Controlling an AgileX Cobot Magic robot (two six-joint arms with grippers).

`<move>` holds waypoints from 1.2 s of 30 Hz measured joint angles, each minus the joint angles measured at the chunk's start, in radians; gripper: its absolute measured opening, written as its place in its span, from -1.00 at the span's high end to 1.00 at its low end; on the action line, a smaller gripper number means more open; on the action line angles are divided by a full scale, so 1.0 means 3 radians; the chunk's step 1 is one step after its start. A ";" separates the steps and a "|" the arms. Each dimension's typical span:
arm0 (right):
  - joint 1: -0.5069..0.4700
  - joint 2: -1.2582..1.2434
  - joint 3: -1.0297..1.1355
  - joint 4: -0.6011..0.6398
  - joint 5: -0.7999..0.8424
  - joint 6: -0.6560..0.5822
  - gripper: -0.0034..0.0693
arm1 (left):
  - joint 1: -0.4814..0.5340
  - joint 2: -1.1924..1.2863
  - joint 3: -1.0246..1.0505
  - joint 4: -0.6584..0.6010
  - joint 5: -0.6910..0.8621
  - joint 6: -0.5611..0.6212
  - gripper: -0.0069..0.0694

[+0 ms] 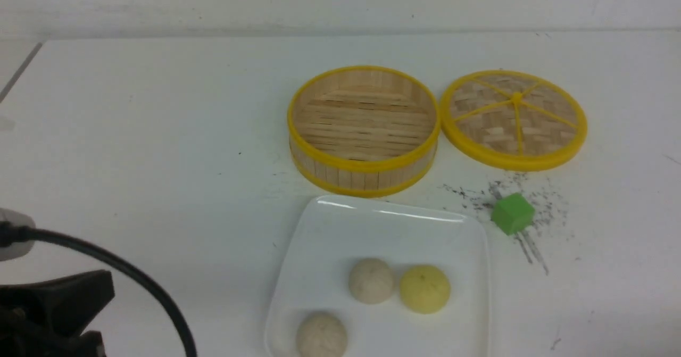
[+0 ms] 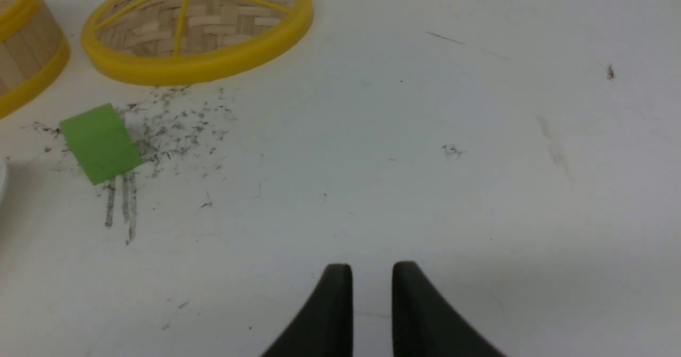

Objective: Put the steamed buns into the plate on the white tablecloth.

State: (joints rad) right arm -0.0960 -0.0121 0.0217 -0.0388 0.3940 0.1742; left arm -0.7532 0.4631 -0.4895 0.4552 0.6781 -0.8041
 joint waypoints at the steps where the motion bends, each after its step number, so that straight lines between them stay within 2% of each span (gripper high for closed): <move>1: 0.0000 0.0000 0.0000 0.0000 0.0000 0.0000 0.53 | 0.0000 0.0000 0.0000 0.0000 0.0012 0.0000 0.72; 4: 0.0000 0.0000 0.0000 0.0000 0.0000 0.0000 0.52 | 0.0007 0.0000 0.0004 0.0071 0.0097 -0.0006 0.72; 7: -0.0004 0.0000 -0.0003 0.0000 0.0000 0.0000 0.51 | 0.0162 -0.0018 0.0127 0.0258 -0.0008 -0.0035 0.72; 10: -0.0004 0.0000 -0.0003 0.0000 0.0000 0.0000 0.50 | 0.0401 -0.0138 0.0289 0.0336 -0.0198 -0.0071 0.71; 13: -0.0004 0.0000 -0.0003 0.0000 0.0000 0.0000 0.49 | 0.0812 -0.0378 0.0486 0.0364 -0.0302 -0.0077 0.70; 14: -0.0004 0.0000 -0.0003 0.0000 0.0000 0.0000 0.49 | 0.0812 -0.0395 0.0499 0.0364 -0.0304 -0.0077 0.70; 16: -0.0004 0.0000 -0.0003 0.0000 0.0000 0.0000 0.48 | 0.1226 -0.0640 0.0690 0.0328 -0.0314 -0.0027 0.70; 17: -0.0004 0.0000 -0.0003 0.0000 0.0000 0.0000 0.48 | 0.1258 -0.0660 0.0690 0.0328 -0.0318 -0.0016 0.70; 18: -0.0004 0.0000 -0.0003 0.0000 0.0000 0.0000 0.48 | 0.1535 -0.0845 0.0813 0.0223 -0.0353 0.0092 0.70; 20: -0.0004 0.0000 -0.0003 0.0000 0.0000 0.0000 0.47 | 0.1873 -0.1039 0.0939 0.0046 -0.0417 0.0317 0.69; 21: -0.0004 0.0000 -0.0003 0.0000 0.0000 0.0000 0.47 | 0.1912 -0.1060 0.0953 0.0024 -0.0417 0.0317 0.69; 24: -0.0004 0.0000 -0.0003 0.0000 0.0000 0.0000 0.45 | 0.2550 -0.1397 0.1189 -0.0458 -0.0611 0.0931 0.68; 26: -0.0004 0.0000 -0.0003 0.0000 0.0000 0.0000 0.44 | 0.2767 -0.1524 0.1285 -0.0705 -0.0690 0.1305 0.68; 30: -0.0004 0.0000 -0.0003 0.0000 0.0000 0.0000 0.42 | 0.2940 -0.1583 0.1437 -0.1052 -0.0702 0.1923 0.67; 34: -0.0004 0.0000 -0.0003 0.0000 0.0001 0.0000 0.41 | 0.2919 -0.1584 0.1536 -0.1100 -0.0704 0.2038 0.65; 36: -0.0004 0.0000 -0.0003 0.0000 0.0001 0.0000 0.40 | 0.2774 -0.1584 0.1611 -0.1070 -0.0735 0.2045 0.64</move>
State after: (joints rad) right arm -0.0974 -0.0121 0.0209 -0.0388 0.3943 0.1742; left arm 0.0790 -0.0122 -0.0061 0.1341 0.4575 -0.1907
